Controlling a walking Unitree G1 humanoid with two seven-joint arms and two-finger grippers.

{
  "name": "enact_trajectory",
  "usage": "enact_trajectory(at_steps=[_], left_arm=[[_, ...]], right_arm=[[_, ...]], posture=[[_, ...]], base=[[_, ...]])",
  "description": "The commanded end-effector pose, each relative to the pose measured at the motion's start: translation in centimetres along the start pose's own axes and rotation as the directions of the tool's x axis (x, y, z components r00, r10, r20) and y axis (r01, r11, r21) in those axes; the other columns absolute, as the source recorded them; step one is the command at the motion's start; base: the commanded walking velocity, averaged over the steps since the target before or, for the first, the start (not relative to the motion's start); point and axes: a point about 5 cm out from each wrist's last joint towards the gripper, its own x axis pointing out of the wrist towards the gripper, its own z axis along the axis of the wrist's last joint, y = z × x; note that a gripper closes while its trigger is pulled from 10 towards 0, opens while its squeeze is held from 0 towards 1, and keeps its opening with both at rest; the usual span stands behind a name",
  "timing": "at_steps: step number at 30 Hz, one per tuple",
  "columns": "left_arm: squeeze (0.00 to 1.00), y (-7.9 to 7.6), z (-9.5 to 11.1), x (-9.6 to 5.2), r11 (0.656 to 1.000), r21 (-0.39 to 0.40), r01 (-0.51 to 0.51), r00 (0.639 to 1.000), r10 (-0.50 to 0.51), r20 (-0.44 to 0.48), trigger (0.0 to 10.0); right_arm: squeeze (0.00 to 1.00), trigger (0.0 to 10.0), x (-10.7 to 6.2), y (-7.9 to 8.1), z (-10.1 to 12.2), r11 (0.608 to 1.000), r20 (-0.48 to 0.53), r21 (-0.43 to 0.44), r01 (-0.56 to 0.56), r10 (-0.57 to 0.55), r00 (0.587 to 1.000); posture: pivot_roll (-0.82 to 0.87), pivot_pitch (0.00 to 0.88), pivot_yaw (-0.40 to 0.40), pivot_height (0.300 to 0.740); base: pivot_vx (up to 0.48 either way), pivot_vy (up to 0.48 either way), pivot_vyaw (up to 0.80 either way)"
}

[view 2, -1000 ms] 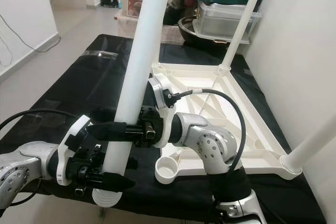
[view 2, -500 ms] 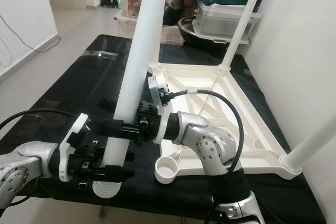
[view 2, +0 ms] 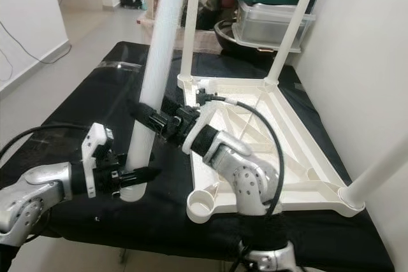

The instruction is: Building children table

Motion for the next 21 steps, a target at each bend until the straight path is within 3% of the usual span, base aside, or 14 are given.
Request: enact_trajectory(at_steps=[1, 8, 9, 10, 11, 21], left_arm=[[0.00, -0.3, 0.7, 0.5, 0.998, 0.055, 0.011, 1.000, -0.013, 0.025, 10.0], [0.00, -0.2, 0.6, 1.4, 0.994, 0.105, 0.018, 1.000, -0.018, 0.001, 10.0], [0.00, -0.3, 0.7, 1.6, 0.994, 0.110, 0.022, 1.000, -0.023, 0.001, 10.0], [0.00, -0.3, 0.7, 1.6, 0.994, 0.110, 0.022, 1.000, -0.023, 0.001, 10.0], [0.00, -0.3, 0.7, 1.7, 0.993, 0.115, 0.023, 1.000, -0.024, 0.002, 10.0], [0.00, -0.4, 0.4, 2.3, 0.994, 0.111, 0.017, 1.000, -0.018, 0.011, 10.0]], right_arm=[[0.00, 10.0, -0.5, -0.6, -0.3, 0.998, -0.012, 0.011, 0.062, -0.061, 0.998], [0.00, 10.0, -0.2, 0.0, -1.8, 0.993, -0.033, 0.051, 0.110, -0.108, 0.994], [0.00, 4.0, -0.1, 0.2, -2.0, 0.993, -0.034, 0.051, 0.108, -0.107, 0.994], [0.00, 4.0, -0.1, 0.2, -2.0, 0.993, -0.034, 0.051, 0.108, -0.107, 0.994], [0.00, 0.0, 0.1, 0.4, -2.0, 0.993, -0.026, 0.047, 0.111, -0.110, 0.994], [0.00, 0.0, 0.3, 1.0, -1.3, 0.985, 0.045, 0.056, 0.163, -0.166, 0.985]], posture=[[0.08, 0.000, -0.098, 0.740], [0.08, 0.000, -0.093, 0.740], [0.08, 0.000, -0.091, 0.740], [0.08, 0.000, -0.091, 0.740], [0.08, 0.000, -0.091, 0.740], [0.07, 0.000, -0.088, 0.740]], base=[[0.000, 0.000, 0.00], [0.000, 0.000, 0.00], [0.000, 0.000, 0.00], [0.000, 0.000, 0.00], [0.000, 0.000, 0.00], [0.000, 0.000, 0.00]])
